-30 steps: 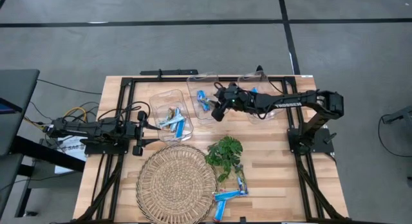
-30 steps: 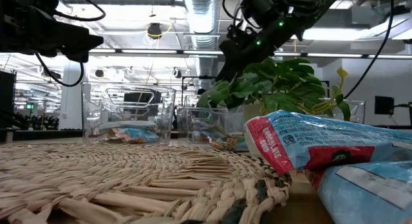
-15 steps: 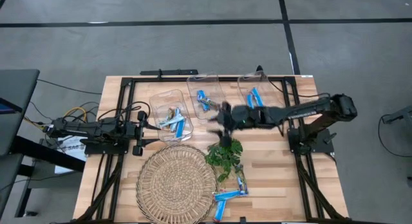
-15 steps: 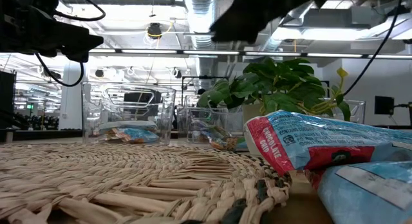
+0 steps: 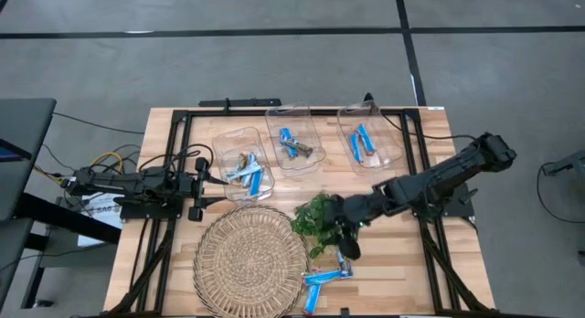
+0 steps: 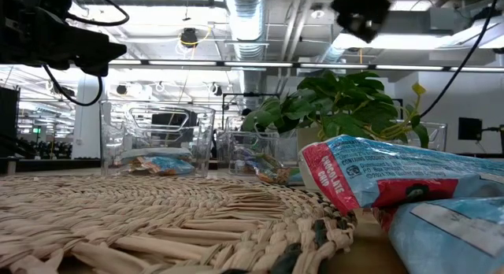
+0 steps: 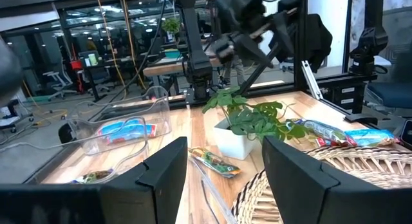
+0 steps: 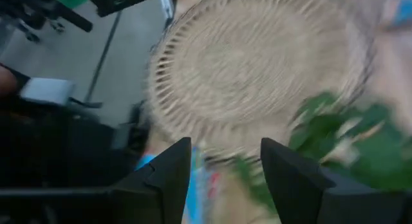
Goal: Pick and place Granola Bars by type
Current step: Put the blue granola bar into the middle transparent bin
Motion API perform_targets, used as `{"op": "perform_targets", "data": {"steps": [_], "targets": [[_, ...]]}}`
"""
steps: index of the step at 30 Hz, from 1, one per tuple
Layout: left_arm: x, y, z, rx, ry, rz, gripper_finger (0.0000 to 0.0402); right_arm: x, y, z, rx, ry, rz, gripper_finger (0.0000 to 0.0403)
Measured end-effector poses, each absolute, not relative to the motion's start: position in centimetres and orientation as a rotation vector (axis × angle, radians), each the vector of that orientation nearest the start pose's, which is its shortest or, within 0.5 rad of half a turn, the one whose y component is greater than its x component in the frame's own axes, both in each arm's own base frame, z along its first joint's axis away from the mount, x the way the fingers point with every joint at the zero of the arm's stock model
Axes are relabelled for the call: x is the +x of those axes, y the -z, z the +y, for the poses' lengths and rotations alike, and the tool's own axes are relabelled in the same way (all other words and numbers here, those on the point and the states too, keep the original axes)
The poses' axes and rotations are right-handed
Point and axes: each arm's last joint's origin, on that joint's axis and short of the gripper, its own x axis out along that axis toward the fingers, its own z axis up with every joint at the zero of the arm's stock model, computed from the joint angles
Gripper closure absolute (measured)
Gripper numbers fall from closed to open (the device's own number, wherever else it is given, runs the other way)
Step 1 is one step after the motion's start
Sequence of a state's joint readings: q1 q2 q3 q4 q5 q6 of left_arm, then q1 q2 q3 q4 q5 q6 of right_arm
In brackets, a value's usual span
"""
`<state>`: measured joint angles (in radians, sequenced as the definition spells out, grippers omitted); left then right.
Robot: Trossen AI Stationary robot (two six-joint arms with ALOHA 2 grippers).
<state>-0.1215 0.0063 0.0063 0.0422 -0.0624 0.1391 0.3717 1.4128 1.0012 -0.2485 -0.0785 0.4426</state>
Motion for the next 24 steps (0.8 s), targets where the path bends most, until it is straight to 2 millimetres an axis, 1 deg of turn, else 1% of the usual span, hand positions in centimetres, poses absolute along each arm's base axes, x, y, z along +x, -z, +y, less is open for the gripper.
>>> {"op": "perform_targets", "data": {"steps": [6, 7, 9, 10, 11, 12, 14, 16, 18, 22, 24], "targets": [[9.7, -16.9, -1.0, 0.130, 0.056, -0.046, 0.0206, 26.7, -24.8, 14.2, 0.482, -0.208, 0.902, 0.0220], [9.7, -16.9, -1.0, 0.132, 0.056, -0.046, 0.0206, 26.6, -24.3, 14.6, 0.512, -0.189, 0.932, 0.0219], [9.7, -16.9, -1.0, 0.134, 0.057, -0.046, 0.0206, 25.9, -23.4, 15.0, 0.549, -0.128, 1.022, 0.0217], [9.7, -16.9, -1.0, 0.134, 0.056, -0.046, 0.0206, 25.7, -23.1, 15.4, 0.578, -0.104, 1.039, 0.0216], [9.7, -16.9, -1.0, 0.130, 0.056, -0.046, 0.0206, 26.0, -23.1, 15.7, 0.629, -0.081, 1.032, 0.0216], [9.7, -16.9, -1.0, 0.128, 0.056, -0.046, 0.0206, 26.1, -22.9, 15.7, 0.673, -0.044, 1.045, 0.0216], [9.7, -16.9, -1.0, 0.130, 0.056, -0.043, 0.0206, 25.4, -22.2, 15.6, 0.719, 0.049, 1.114, 0.0216], [9.7, -16.9, -1.0, 0.139, 0.058, -0.040, 0.0206, 25.8, -21.8, 15.7, 0.796, 0.110, 1.121, 0.0218], [9.8, -16.8, -1.0, 0.139, 0.059, -0.034, 0.0206, 25.5, -21.1, 15.4, 0.817, 0.188, 1.170, 0.0221], [9.8, -16.8, -1.0, 0.130, 0.059, -0.032, 0.0206, 25.8, -19.9, 15.7, 0.855, 0.255, 1.214, 0.0227], [9.8, -16.8, -1.0, 0.137, 0.060, -0.031, 0.0206, 25.9, -19.3, 16.1, 0.874, 0.256, 1.249, 0.0230]]}}
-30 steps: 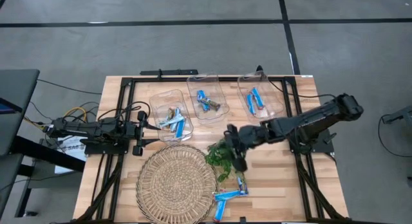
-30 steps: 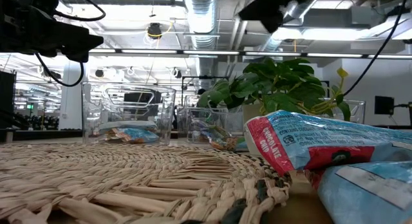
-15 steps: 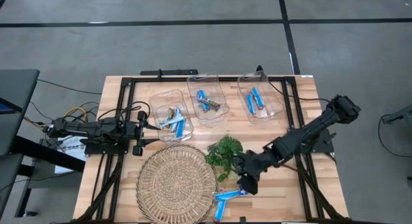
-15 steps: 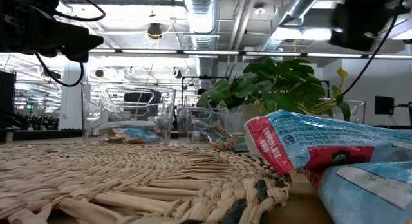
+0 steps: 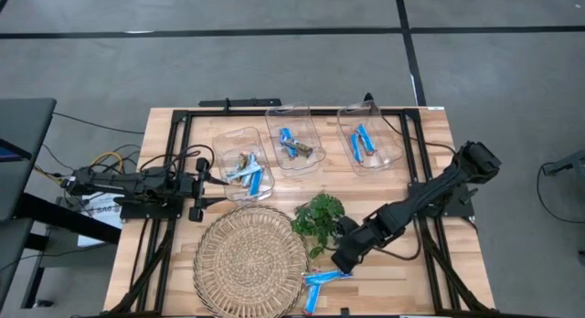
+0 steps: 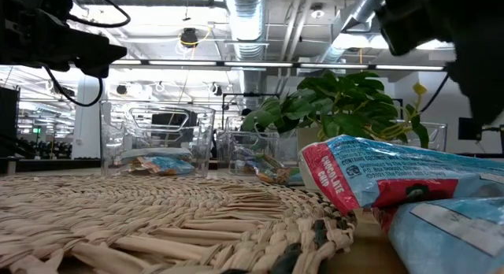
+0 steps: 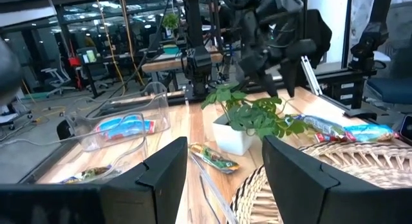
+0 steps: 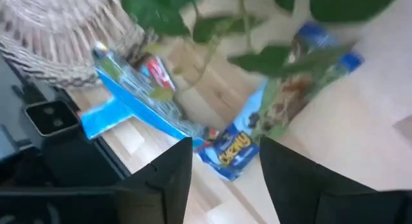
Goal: Pick and place Granola Bars by type
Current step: Put the blue granola bar into the middle transparent bin
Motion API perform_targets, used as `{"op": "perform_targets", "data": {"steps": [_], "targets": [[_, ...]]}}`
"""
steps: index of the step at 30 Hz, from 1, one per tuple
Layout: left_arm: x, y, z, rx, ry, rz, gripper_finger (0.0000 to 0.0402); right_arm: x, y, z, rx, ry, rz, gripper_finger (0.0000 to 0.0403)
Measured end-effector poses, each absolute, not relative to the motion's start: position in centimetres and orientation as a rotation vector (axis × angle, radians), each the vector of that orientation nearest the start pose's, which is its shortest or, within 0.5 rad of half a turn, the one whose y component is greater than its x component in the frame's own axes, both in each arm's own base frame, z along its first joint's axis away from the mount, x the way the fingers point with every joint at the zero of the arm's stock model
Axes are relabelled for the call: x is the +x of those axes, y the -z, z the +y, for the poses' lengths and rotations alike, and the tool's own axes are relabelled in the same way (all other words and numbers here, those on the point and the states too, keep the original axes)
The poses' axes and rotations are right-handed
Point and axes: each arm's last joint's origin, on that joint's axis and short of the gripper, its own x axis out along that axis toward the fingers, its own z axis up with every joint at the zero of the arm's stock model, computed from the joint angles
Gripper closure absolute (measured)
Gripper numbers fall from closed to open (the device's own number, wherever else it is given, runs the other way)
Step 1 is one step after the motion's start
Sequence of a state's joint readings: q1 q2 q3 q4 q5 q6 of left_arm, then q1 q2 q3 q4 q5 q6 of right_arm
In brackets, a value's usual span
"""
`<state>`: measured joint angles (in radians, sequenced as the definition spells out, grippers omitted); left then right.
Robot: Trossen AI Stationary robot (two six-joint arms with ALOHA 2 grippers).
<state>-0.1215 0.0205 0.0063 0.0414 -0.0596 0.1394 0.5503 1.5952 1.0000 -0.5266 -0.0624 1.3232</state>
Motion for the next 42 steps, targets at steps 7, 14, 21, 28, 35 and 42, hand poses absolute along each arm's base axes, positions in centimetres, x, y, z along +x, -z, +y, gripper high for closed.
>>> {"op": "perform_targets", "data": {"steps": [7, 14, 21, 28, 35, 42], "targets": [[9.8, -16.8, -1.0, 0.130, 0.060, -0.032, 0.0206, 25.9, -17.6, 16.6, 0.869, 0.316, 1.316, 0.0234], [9.8, -16.8, -1.0, 0.130, 0.060, -0.032, 0.0206, 26.3, -15.8, 16.8, 0.836, 0.366, 1.353, 0.0231], [9.8, -16.8, -1.0, 0.134, 0.060, -0.032, 0.0206, 26.5, -15.0, 16.9, 0.812, 0.385, 1.347, 0.0230], [9.8, -16.8, -1.0, 0.140, 0.060, -0.033, 0.0206, 26.9, -13.9, 17.1, 0.804, 0.388, 1.351, 0.0217], [9.8, -16.8, -1.0, 0.139, 0.060, -0.033, 0.0206, 27.0, -13.7, 17.3, 0.796, 0.362, 1.341, 0.0210], [9.8, -16.8, -1.0, 0.135, 0.060, -0.033, 0.0206, 26.9, -13.6, 17.4, 0.785, 0.354, 1.343, 0.0288]]}}
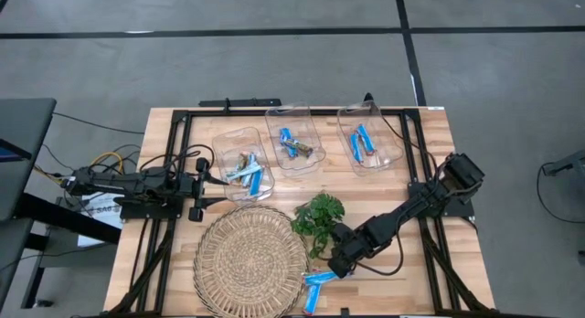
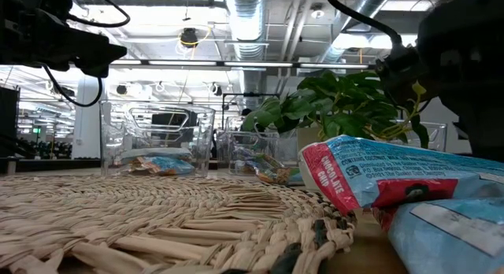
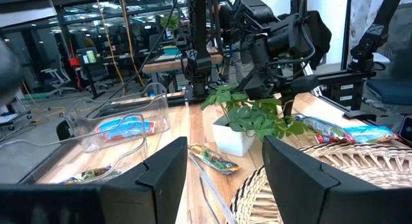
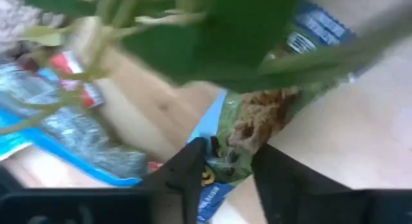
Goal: Pick and place Granola Bars by type
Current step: Put the blue granola bar into the middle transparent bin
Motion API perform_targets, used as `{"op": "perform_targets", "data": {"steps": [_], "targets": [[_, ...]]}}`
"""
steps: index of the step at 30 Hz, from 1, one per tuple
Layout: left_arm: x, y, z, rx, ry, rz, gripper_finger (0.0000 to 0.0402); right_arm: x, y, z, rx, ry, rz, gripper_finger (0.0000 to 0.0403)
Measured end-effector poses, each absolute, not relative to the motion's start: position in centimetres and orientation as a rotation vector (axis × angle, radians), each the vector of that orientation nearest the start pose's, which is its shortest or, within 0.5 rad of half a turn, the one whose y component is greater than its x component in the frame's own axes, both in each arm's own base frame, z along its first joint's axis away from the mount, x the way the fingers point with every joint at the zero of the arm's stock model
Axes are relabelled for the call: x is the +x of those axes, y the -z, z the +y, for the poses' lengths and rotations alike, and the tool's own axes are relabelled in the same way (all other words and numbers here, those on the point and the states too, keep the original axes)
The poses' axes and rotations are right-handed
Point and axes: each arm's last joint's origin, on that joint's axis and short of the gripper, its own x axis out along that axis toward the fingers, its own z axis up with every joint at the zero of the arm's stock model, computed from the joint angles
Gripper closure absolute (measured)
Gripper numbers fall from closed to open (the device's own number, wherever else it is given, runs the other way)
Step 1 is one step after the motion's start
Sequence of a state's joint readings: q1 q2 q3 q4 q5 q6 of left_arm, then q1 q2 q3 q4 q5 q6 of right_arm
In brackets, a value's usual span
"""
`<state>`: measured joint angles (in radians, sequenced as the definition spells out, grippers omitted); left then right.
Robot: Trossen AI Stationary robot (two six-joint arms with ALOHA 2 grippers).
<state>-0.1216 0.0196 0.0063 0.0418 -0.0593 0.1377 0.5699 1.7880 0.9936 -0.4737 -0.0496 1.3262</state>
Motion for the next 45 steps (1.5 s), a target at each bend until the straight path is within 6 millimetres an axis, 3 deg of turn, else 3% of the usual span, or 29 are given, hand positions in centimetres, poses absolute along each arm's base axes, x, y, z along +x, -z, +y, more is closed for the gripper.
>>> {"op": "perform_targets", "data": {"steps": [7, 17, 26, 35, 45], "targets": [[9.8, -16.8, -1.0, 0.132, 0.060, -0.032, 0.0206, 26.9, -13.7, 18.2, 0.742, 0.252, 1.323, 0.0360], [9.8, -16.8, -1.0, 0.140, 0.060, -0.033, 0.0206, 26.9, -14.9, 20.0, 0.638, 0.034, 1.220, 0.0389], [9.8, -16.8, -1.0, 0.139, 0.060, -0.033, 0.0206, 27.1, -19.7, 18.7, 0.477, -0.036, 0.926, 0.0386], [9.8, -16.8, -1.0, 0.135, 0.060, -0.033, 0.0206, 29.4, -24.6, 14.6, 0.305, -0.137, 0.597, 0.0385], [9.8, -16.8, -1.0, 0.129, 0.060, -0.032, 0.0206, 32.6, -26.4, 5.2, 0.090, 0.047, 0.415, 0.0386]]}}
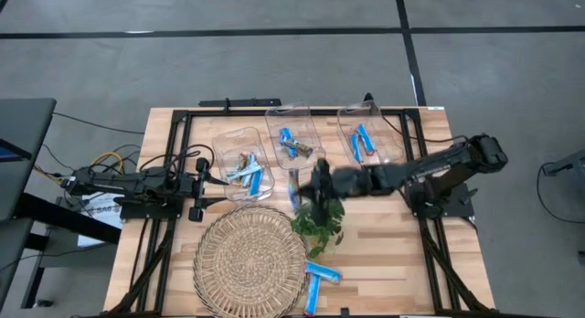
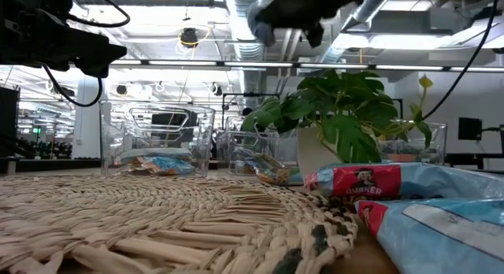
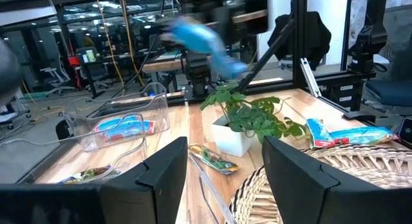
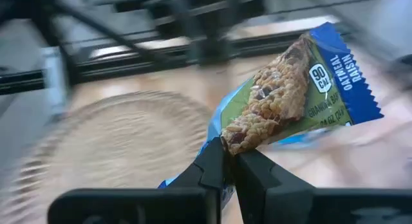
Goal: Pick and place Granola Bars by type
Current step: Put the blue granola bar into the middle transparent bin, then put the top red granola bar into the right transparent bin
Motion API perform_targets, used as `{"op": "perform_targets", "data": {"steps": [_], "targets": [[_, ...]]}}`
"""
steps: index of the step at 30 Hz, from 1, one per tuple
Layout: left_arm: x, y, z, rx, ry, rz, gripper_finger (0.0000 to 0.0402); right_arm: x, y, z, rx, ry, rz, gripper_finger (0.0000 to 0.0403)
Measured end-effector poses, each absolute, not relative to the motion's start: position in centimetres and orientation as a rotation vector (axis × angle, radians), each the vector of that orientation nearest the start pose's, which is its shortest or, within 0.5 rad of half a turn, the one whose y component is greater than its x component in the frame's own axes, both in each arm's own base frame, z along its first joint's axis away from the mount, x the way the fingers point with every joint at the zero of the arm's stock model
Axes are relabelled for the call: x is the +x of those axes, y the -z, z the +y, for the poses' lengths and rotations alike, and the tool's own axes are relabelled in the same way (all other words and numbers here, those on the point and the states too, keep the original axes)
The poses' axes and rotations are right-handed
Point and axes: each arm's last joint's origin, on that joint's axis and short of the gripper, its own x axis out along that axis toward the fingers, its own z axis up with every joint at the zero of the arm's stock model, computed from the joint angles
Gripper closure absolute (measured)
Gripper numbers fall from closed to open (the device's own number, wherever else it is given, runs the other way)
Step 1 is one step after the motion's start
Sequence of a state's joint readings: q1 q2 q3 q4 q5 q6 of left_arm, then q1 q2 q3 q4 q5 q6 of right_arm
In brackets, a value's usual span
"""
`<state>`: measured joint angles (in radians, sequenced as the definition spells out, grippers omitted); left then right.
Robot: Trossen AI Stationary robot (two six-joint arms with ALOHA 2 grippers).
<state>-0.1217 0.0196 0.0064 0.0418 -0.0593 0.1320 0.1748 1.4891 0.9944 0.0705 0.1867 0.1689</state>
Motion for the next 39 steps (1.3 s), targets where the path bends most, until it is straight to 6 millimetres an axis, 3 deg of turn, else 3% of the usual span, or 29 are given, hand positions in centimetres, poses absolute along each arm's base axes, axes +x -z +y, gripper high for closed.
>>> {"op": "perform_targets", "data": {"steps": [9, 14, 22, 27, 39], "targets": [[9.8, -16.8, -1.0, 0.130, 0.060, -0.032, 0.0206, 32.7, -26.1, -4.4, 0.041, 0.361, 0.427, 0.0382], [9.8, -16.8, -1.0, 0.139, 0.060, -0.033, 0.0206, 32.7, -25.2, -7.8, 0.059, 0.458, 0.450, 0.0378], [9.8, -16.8, -1.0, 0.140, 0.060, -0.033, 0.0206, 33.9, -22.8, -9.8, 0.061, 0.459, 0.501, 0.0380], [9.8, -16.8, -1.0, 0.135, 0.059, -0.033, 0.0206, 34.7, -22.4, -10.9, 0.079, 0.450, 0.565, 0.0368], [9.8, -16.8, -1.0, 0.138, 0.058, -0.033, 0.0206, 35.0, -22.3, -11.7, 0.108, 0.470, 0.642, 0.0245]]}}
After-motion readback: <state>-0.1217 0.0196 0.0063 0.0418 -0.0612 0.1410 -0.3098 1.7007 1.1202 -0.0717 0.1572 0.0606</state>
